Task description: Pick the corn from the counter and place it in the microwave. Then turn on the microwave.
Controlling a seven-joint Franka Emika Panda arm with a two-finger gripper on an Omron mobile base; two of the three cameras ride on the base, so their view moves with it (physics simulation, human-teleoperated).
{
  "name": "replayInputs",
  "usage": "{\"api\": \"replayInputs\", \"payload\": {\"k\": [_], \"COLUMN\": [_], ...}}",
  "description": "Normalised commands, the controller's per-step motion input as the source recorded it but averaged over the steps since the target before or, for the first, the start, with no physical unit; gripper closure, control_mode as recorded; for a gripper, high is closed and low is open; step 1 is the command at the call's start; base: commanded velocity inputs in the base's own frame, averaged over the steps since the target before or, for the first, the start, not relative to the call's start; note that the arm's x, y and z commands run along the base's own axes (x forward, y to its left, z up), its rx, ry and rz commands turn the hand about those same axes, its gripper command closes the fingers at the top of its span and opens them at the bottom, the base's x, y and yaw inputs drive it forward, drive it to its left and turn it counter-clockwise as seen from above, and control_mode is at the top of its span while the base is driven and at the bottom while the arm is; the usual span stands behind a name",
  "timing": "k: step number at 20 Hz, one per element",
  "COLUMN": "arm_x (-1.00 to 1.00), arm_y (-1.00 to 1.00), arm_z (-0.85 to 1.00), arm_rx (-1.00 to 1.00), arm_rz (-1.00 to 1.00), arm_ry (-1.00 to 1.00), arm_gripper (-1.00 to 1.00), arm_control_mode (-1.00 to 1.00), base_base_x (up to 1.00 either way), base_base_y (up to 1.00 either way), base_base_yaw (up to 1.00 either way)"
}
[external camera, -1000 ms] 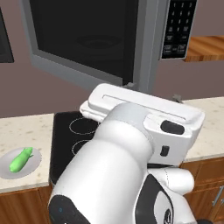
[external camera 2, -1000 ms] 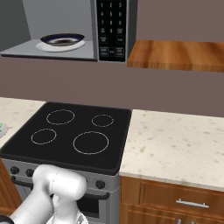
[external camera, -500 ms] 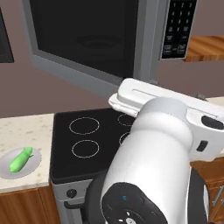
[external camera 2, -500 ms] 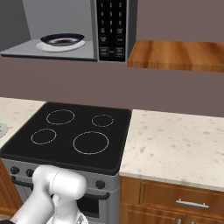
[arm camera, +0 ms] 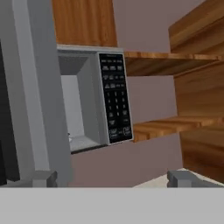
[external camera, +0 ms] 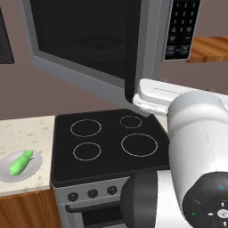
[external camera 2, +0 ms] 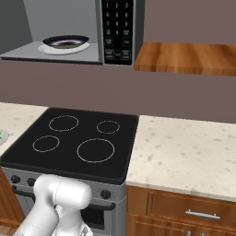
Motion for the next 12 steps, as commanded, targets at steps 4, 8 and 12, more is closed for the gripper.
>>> {"api": "replayInputs", "payload": {"k": [4,8,12], "arm_x": [0.3,0.26,0.24], "arm_y": [-0.04,0.0,0.0], "arm_z": [0.0,0.0,-0.01], "arm_rx": [0.0,0.0,0.0], "arm_rz": [0.24,0.24,0.3], "arm_ry": [0.04,0.0,0.0], "arm_gripper": [-1.0,-1.0,-1.0], "arm_control_mode": [-1.0,-1.0,-1.0], "base_base_x": [0.0,0.0,0.0], "base_base_y": [0.0,0.0,0.0], "base_base_yaw": [0.0,0.0,0.0]}}
